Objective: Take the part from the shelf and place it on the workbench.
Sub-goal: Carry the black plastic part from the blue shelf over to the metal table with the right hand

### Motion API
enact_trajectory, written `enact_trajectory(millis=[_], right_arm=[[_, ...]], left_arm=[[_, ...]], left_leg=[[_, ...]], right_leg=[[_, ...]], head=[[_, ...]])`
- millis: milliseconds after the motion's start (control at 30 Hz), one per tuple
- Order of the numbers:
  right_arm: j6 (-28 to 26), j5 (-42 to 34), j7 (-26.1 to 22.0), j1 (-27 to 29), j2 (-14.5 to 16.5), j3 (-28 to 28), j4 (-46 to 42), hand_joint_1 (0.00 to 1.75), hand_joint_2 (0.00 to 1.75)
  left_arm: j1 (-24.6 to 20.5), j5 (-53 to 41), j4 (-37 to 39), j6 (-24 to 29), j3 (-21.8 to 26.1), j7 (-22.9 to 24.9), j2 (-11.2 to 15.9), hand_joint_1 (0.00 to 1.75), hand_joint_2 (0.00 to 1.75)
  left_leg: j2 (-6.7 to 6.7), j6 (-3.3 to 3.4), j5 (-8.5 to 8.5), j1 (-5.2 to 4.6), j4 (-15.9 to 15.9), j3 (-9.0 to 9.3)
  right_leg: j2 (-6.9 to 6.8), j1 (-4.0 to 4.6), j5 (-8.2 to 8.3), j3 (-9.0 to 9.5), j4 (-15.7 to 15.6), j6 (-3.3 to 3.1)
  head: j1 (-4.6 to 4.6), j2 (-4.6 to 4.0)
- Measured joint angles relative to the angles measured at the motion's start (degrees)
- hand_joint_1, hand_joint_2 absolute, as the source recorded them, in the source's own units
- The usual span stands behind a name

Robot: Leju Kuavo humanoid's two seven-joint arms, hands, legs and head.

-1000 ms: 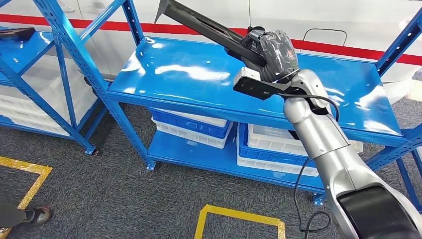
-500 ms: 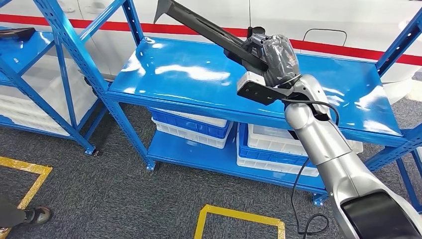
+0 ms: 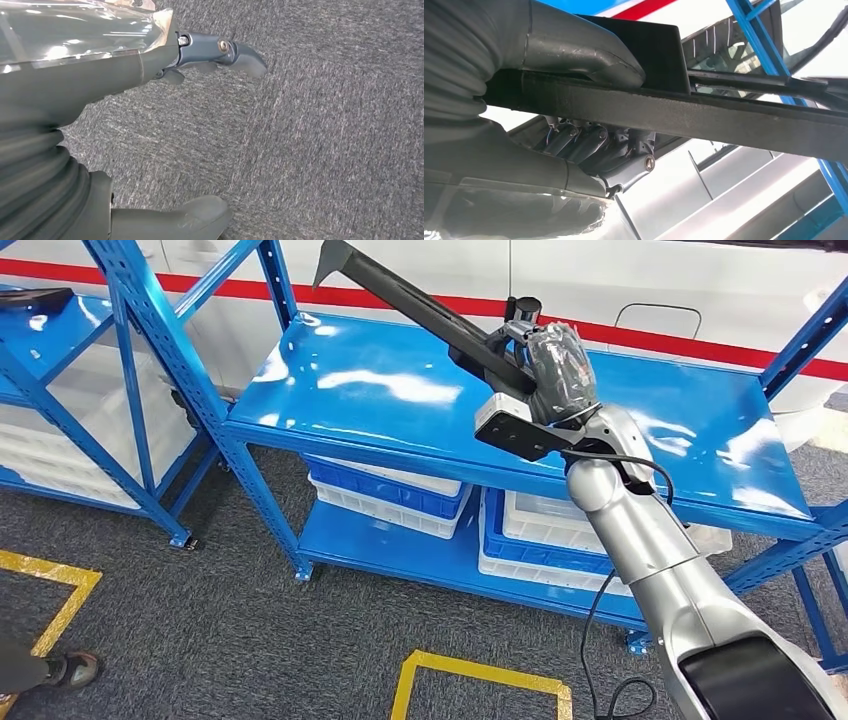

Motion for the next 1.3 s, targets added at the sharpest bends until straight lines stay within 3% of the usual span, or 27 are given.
enact_trajectory(millis=[67,100,133,200,233,300,400,467,533,600,633,667,733,767,800,900,967,1033,1100,1133,1167,1233,1300], right_arm=[[-0.19,0.16,0.05,0.67,-0.12,-0.09,0.03,1.71,1.75],[-0.22,0.25,0.07,1.04,-0.19,-0.12,0.04,1.71,1.75],[-0.23,0.31,0.09,1.32,-0.25,-0.14,0.05,1.71,1.75],[-0.26,0.37,0.11,1.49,-0.30,-0.23,0.05,1.71,1.75],[-0.29,0.37,0.11,1.49,-0.30,-0.28,0.04,1.71,1.75],[-0.34,0.39,0.11,1.53,-0.27,-0.34,0.03,1.71,1.75],[-0.36,0.40,0.13,1.59,-0.29,-0.37,0.03,1.71,1.75],[-0.36,0.40,0.13,1.55,-0.24,-0.36,0.03,1.71,1.75],[-0.35,0.42,0.13,1.55,-0.16,-0.33,0.03,1.71,1.75],[-0.37,0.46,0.13,1.59,-0.13,-0.30,0.04,1.71,1.75],[-0.39,0.52,0.13,1.62,-0.12,-0.30,0.04,1.71,1.75],[-0.42,0.60,0.13,1.63,-0.12,-0.32,0.04,1.71,1.75],[-0.52,0.79,0.14,1.60,-0.12,-0.46,-0.03,1.71,1.75],[-0.57,0.89,0.14,1.54,-0.13,-0.55,-0.09,1.71,1.75],[-0.64,0.96,0.13,1.49,-0.12,-0.63,-0.14,1.71,1.75],[-0.78,1.18,0.11,1.47,-0.15,-0.74,-0.18,1.71,1.75],[-0.80,1.32,0.11,1.53,-0.39,-0.89,-0.16,1.71,1.75],[-0.81,1.42,0.11,1.67,-0.58,-1.03,-0.13,1.71,1.75],[-0.82,1.48,0.11,2.06,-0.67,-1.08,-0.11,1.71,1.75],[-0.83,1.51,0.11,2.26,-0.70,-1.08,-0.10,1.71,1.75],[-0.83,1.54,0.11,2.41,-0.73,-1.09,-0.10,1.71,1.75],[-0.85,1.56,0.11,2.47,-0.76,-1.18,-0.11,1.71,1.75],[-0.87,1.56,0.10,2.46,-0.66,-1.34,-0.13,1.71,1.75]], left_arm=[[-0.03,-0.11,0.02,-0.13,-0.04,0.13,0.00,0.00,1.75],[-0.02,-0.17,0.04,-0.16,-0.05,0.18,-0.02,0.00,1.75],[-0.02,-0.25,0.07,-0.20,-0.07,0.21,-0.04,0.00,1.75],[-0.04,-0.43,0.11,-0.24,-0.10,0.24,-0.07,0.00,1.75],[-0.08,-0.49,0.12,-0.25,-0.11,0.25,-0.05,0.00,1.75],[-0.16,-0.54,0.12,-0.25,-0.12,0.26,0.01,0.00,1.75],[-0.16,-0.54,0.15,-0.25,-0.14,0.26,0.04,0.00,1.75],[-0.17,-0.57,0.16,-0.25,-0.15,0.26,0.02,0.00,1.75],[-0.20,-0.59,0.18,-0.25,-0.17,0.26,0.01,0.00,1.75],[-0.19,-0.59,0.19,-0.26,-0.18,0.27,0.02,0.00,1.75],[-0.20,-0.60,0.19,-0.26,-0.18,0.28,0.03,0.00,1.75],[-0.24,-0.62,0.19,-0.27,-0.18,0.29,0.03,0.00,1.75],[-0.45,-0.67,0.18,-0.31,-0.19,0.34,0.04,0.00,1.75],[-0.60,-0.71,0.18,-0.36,-0.19,0.38,0.04,0.00,1.75],[-0.74,-0.76,0.17,-0.45,-0.20,0.42,0.04,0.00,1.75],[-0.92,-0.89,0.18,-0.65,-0.22,0.56,0.08,0.00,1.75],[-1.01,-1.00,0.19,-0.69,-0.25,0.65,0.05,0.00,1.75],[-1.07,-1.10,0.19,-0.70,-0.30,0.73,0.03,0.00,1.75],[-1.07,-1.10,0.19,-0.70,-0.40,0.78,-0.02,0.00,1.75],[-1.07,-1.11,0.19,-0.70,-0.46,0.79,-0.08,0.00,1.75],[-1.07,-1.13,0.19,-0.70,-0.52,0.79,-0.14,0.00,1.75],[-1.07,-1.19,0.19,-0.69,-0.58,0.79,-0.26,0.00,1.75],[-1.08,-1.25,0.19,-0.67,-0.60,0.78,-0.30,0.00,1.75]], left_leg=[[-0.04,0.07,0.06,0.01,0.07,-0.09],[-0.08,0.05,0.06,0.01,0.13,-0.13],[-0.13,0.00,0.05,0.05,0.27,-0.20],[-0.18,-0.37,-0.13,0.15,0.87,-0.44],[-0.20,-0.73,-0.31,0.07,1.34,-0.73],[-0.24,-1.54,-0.45,-0.11,2.02,-1.29],[-0.33,-2.62,-0.51,0.18,2.44,-1.95],[-0.34,-3.21,-3.31,0.44,5.62,-3.32],[-0.33,-3.67,-7.90,0.56,12.64,-5.97],[-0.33,-3.81,-10.24,0.61,17.68,-7.41],[-0.33,-3.71,-9.91,0.63,17.26,-6.62],[-0.33,-3.51,-8.76,0.64,14.61,-4.62],[-0.35,-2.97,-6.46,0.51,6.79,0.64],[-0.41,-2.68,-5.78,0.32,4.05,2.31],[-0.46,-2.41,-5.49,0.09,2.65,3.05],[-0.40,-1.33,-4.06,-0.33,2.00,2.44],[-0.17,-0.38,-2.41,-0.22,1.42,1.48],[-0.05,0.22,-1.02,-0.25,1.30,-0.08],[-0.01,0.29,0.18,-0.31,1.37,-1.77],[-0.01,0.21,0.74,-0.31,1.41,-2.55],[-0.02,0.08,1.29,-0.30,1.47,-3.33],[-0.05,-0.38,2.25,-0.35,1.82,-4.74],[-0.07,-0.99,3.05,-0.50,2.27,-5.67]], right_leg=[[0.00,-0.02,-2.68,-3.12,7.28,-0.12],[0.00,-0.06,-3.03,-3.75,8.90,0.13],[-0.02,-0.15,-2.38,-3.09,7.86,0.61],[-0.13,-0.53,0.33,0.88,0.12,1.57],[-0.11,-0.57,1.62,2.97,-3.78,1.74],[0.04,-0.42,2.63,4.45,-6.93,1.20],[0.17,-0.43,3.37,3.88,-6.68,-0.04],[0.11,-0.61,3.92,3.47,-6.77,-0.90],[0.03,-0.44,4.39,2.85,-6.77,-1.48],[-0.02,-0.20,5.00,2.02,-6.74,-1.72],[-0.02,-0.11,5.36,1.60,-6.73,-1.70],[0.00,-0.06,5.73,1.24,-6.72,-1.61],[0.01,0.03,6.38,0.84,-6.76,-1.19],[-0.03,0.09,6.68,0.76,-6.81,-0.92],[-0.08,0.12,6.98,0.73,-6.89,-0.57],[-0.15,0.10,7.90,0.46,-7.31,0.56],[-0.14,0.21,5.48,-0.97,-4.97,0.40],[-0.14,0.18,0.20,-3.37,2.11,-0.30],[-0.14,0.16,-2.95,-4.45,8.86,-0.04],[-0.14,0.15,-3.03,-3.75,9.73,0.44],[-0.15,0.15,-2.36,-1.94,8.44,1.02],[-0.17,0.13,-1.18,3.96,0.92,1.63],[-0.08,0.43,-1.53,8.34,-5.66,1.31]], head=[[0.02,0.00],[0.03,0.00],[0.05,0.00],[0.08,0.00],[0.09,0.00],[0.04,0.00],[-0.04,0.00],[-0.16,0.00],[-0.29,0.00],[-0.28,0.00],[-0.29,0.00],[-0.29,0.00],[-0.27,0.00],[-0.21,0.00],[-0.15,0.00],[0.00,0.00],[0.11,0.00],[0.24,0.00],[0.29,0.00],[0.29,0.00],[0.32,0.00],[0.31,0.00],[0.20,0.00]])
